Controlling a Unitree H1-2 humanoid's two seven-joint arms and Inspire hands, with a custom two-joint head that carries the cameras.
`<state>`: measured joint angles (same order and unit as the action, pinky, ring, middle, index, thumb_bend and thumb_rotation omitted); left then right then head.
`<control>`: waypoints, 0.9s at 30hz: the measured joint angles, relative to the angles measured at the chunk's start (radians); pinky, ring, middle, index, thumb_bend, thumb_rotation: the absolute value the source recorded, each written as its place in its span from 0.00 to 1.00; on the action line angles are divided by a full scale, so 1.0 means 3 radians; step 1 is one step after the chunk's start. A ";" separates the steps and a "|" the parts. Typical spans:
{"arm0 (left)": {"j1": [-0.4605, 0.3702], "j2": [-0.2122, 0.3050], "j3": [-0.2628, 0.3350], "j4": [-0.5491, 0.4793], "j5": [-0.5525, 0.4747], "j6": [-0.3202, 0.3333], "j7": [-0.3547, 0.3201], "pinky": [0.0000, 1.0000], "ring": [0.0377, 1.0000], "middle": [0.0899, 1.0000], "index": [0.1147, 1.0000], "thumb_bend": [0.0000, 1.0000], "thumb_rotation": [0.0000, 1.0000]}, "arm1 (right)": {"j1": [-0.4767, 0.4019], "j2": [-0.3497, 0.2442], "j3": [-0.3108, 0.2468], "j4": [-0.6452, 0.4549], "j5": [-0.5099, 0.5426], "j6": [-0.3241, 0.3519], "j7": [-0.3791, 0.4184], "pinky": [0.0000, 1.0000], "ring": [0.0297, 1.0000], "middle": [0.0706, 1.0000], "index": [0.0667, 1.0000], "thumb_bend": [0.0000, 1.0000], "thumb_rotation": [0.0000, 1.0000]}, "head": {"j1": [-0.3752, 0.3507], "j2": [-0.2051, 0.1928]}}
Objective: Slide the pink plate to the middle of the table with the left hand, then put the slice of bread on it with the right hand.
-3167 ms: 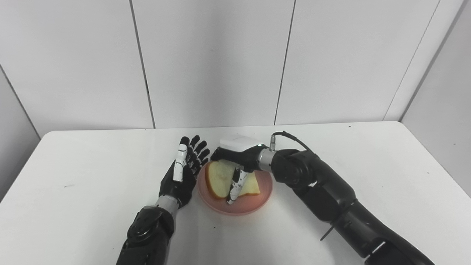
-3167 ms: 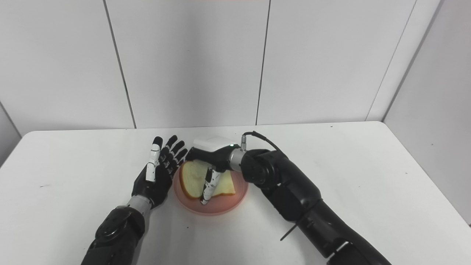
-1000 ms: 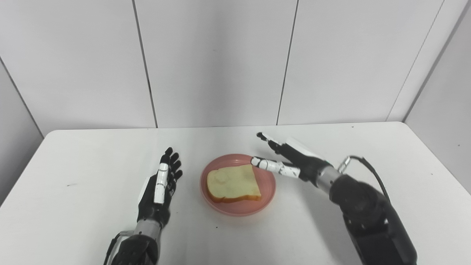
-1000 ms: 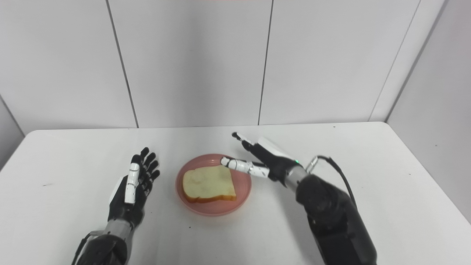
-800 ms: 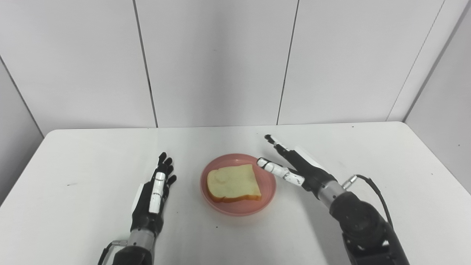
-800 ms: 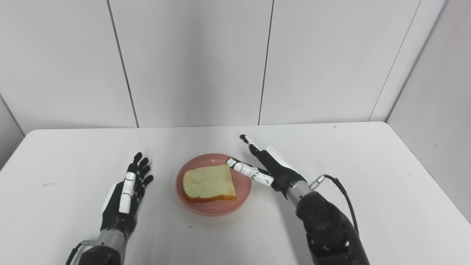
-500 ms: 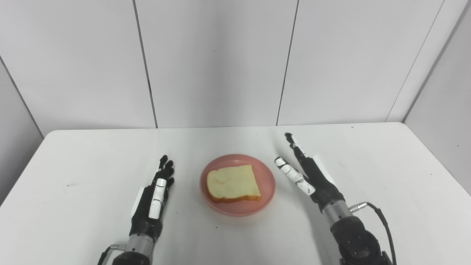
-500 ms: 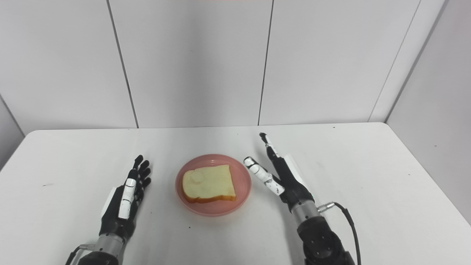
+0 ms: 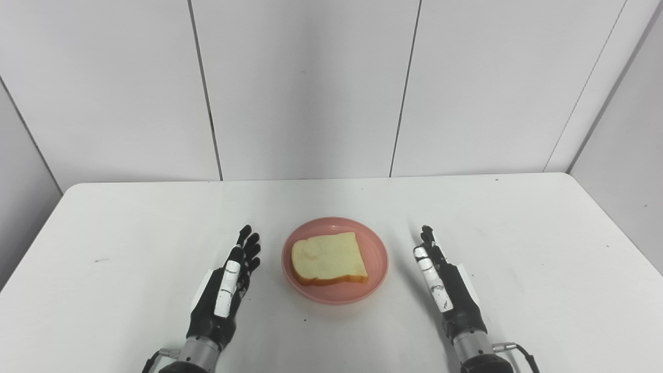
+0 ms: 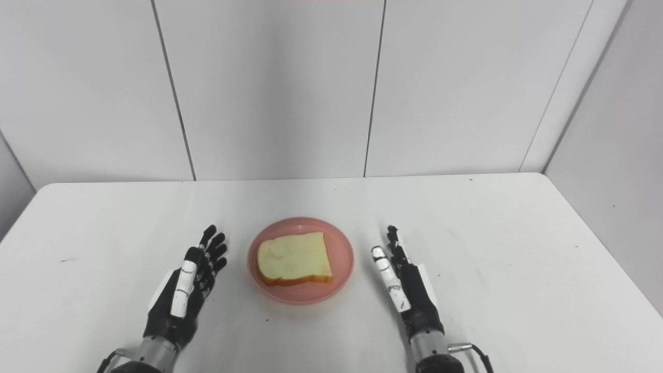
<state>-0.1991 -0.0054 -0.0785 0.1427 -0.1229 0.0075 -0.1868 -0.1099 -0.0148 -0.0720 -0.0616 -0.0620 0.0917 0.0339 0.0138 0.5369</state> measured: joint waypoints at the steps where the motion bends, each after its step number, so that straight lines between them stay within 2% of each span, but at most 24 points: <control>1: 0.0025 -0.0003 0.0009 -0.0030 -0.0070 0.0023 -0.0035 1.00 1.00 1.00 1.00 0.69 1.00 | 0.0004 0.0020 -0.0012 0.0039 0.0052 -0.0064 -0.0019 1.00 1.00 1.00 1.00 0.50 1.00 | 0.0000 0.0000; 4: 0.0088 -0.0016 0.0019 -0.0130 -0.0170 0.0112 -0.0051 1.00 1.00 1.00 1.00 0.69 1.00 | 0.0005 0.0027 -0.0058 0.0157 0.0242 -0.0205 -0.0017 1.00 1.00 1.00 1.00 0.38 1.00 | 0.0005 -0.0005; 7: 0.0100 -0.0005 0.0005 -0.0131 -0.0168 0.0125 -0.0059 1.00 1.00 1.00 1.00 0.73 1.00 | -0.0025 0.0028 -0.0077 0.0213 0.0373 -0.0276 -0.0016 1.00 1.00 1.00 1.00 0.34 1.00 | 0.0026 -0.0036; 9: 0.0062 0.0009 0.0001 -0.0015 -0.0159 0.0037 -0.0091 1.00 1.00 1.00 1.00 0.76 1.00 | -0.0053 0.0027 -0.0086 0.0263 0.0428 -0.0283 -0.0022 1.00 1.00 1.00 1.00 0.33 1.00 | 0.0015 -0.0056; 11: 0.0014 0.0074 -0.0073 0.0033 0.0068 0.0008 -0.0029 1.00 1.00 1.00 1.00 0.79 1.00 | -0.0073 0.0029 -0.0088 0.0294 0.0447 -0.0285 -0.0025 1.00 1.00 1.00 1.00 0.32 1.00 | 0.0005 -0.0066; 13: 0.0007 0.0136 -0.0145 0.0000 0.0267 0.0007 0.0008 1.00 1.00 1.00 1.00 0.77 1.00 | -0.0078 0.0029 -0.0077 0.0307 0.0452 -0.0287 -0.0026 0.99 0.99 1.00 1.00 0.30 1.00 | 0.0000 -0.0072; 18: 0.0007 0.0103 -0.0183 0.0010 0.0480 -0.0056 0.0135 1.00 1.00 1.00 1.00 0.65 1.00 | -0.0080 0.0024 -0.0049 0.0307 0.0446 -0.0286 -0.0026 0.97 0.98 0.99 1.00 0.27 1.00 | 0.0020 -0.0087; 20: 0.0008 0.0039 -0.0136 0.0076 0.0462 -0.0159 0.0179 1.00 1.00 1.00 1.00 0.67 1.00 | -0.0080 0.0018 -0.0041 0.0308 0.0443 -0.0287 -0.0024 0.98 0.99 1.00 1.00 0.27 1.00 | 0.0036 -0.0092; 23: 0.0003 0.0021 -0.0110 0.0086 0.0448 -0.0149 0.0178 1.00 1.00 1.00 1.00 0.67 1.00 | -0.0080 0.0011 -0.0022 0.0309 0.0439 -0.0286 -0.0023 0.99 0.99 1.00 1.00 0.27 1.00 | 0.0041 -0.0097; 27: 0.0004 0.0020 -0.0109 0.0042 0.0449 -0.0095 0.0173 1.00 1.00 1.00 1.00 0.62 1.00 | -0.0080 -0.0002 0.0001 0.0307 0.0441 -0.0286 -0.0020 0.99 0.99 1.00 1.00 0.26 1.00 | 0.0056 -0.0102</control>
<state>-0.1977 0.0007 -0.1110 0.1552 0.0116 -0.0210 -0.1349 -0.1338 -0.0155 -0.0718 0.0304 0.0703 0.0059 0.0281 0.0307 0.5062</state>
